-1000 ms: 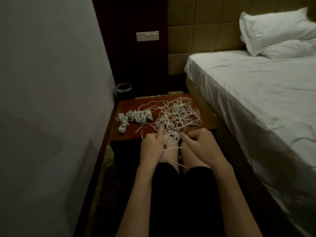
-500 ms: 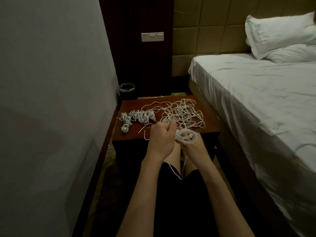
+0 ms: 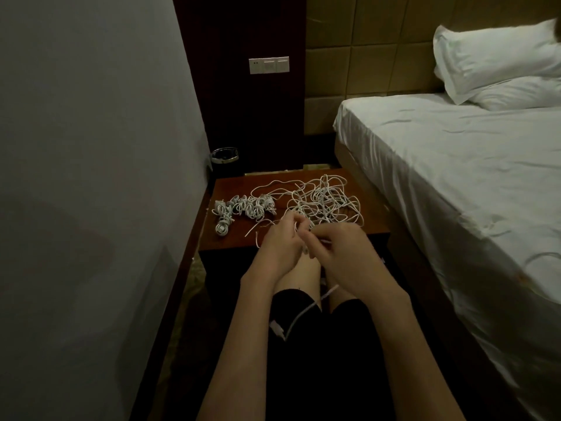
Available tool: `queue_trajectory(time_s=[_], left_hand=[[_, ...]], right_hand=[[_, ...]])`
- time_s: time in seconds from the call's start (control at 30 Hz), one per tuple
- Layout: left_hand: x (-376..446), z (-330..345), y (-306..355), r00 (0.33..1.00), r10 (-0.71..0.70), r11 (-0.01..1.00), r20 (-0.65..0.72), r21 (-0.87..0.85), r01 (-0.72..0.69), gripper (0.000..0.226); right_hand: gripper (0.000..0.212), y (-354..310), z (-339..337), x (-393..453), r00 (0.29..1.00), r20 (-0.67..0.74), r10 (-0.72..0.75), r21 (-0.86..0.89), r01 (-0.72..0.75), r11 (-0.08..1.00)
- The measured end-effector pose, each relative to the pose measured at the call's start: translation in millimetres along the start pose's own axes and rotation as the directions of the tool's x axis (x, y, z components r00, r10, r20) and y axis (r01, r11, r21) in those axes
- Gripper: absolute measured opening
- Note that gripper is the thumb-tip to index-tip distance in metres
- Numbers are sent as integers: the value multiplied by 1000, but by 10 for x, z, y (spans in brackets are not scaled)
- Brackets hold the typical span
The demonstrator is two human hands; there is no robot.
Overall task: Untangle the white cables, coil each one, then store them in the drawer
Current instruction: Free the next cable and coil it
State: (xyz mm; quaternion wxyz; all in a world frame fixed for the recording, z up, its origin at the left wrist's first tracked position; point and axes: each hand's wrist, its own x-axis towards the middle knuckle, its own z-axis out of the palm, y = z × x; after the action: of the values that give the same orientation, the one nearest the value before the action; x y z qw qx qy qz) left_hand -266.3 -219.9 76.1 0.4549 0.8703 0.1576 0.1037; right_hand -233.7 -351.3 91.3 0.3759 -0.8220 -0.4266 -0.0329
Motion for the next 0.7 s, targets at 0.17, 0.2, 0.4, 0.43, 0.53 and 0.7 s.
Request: queue_trajectory(time_s=[0.17, 0.2, 0.4, 0.43, 0.53, 0.7], left_hand=[[-66, 98, 8, 970, 175, 976, 168, -161, -148, 42], [-78, 106, 34, 966, 207, 958, 157, -232, -168, 43], [-87, 206, 167, 970, 243, 861, 31, -467, -201, 43], [-69, 226, 161, 976, 219, 861, -15, -468, -200, 42], [18, 251, 94, 976, 126, 862, -178, -467, -196, 39], [121, 293, 16, 928, 2, 901, -374, -402, -164, 35]], right_hand=[[32, 205, -163, -15, 990, -117, 77, 289, -40, 956], [35, 258, -161, -18, 987, -91, 131, 435, -79, 897], [37, 368, -13, -36, 908, 174, 380, 763, -369, 531], [31, 377, 46, -32, 899, 173, 403, 782, -374, 499], [31, 377, 270, -4, 862, 191, 469, 796, -416, 440], [36, 182, 424, 8, 851, 250, 461, 729, -479, 490]])
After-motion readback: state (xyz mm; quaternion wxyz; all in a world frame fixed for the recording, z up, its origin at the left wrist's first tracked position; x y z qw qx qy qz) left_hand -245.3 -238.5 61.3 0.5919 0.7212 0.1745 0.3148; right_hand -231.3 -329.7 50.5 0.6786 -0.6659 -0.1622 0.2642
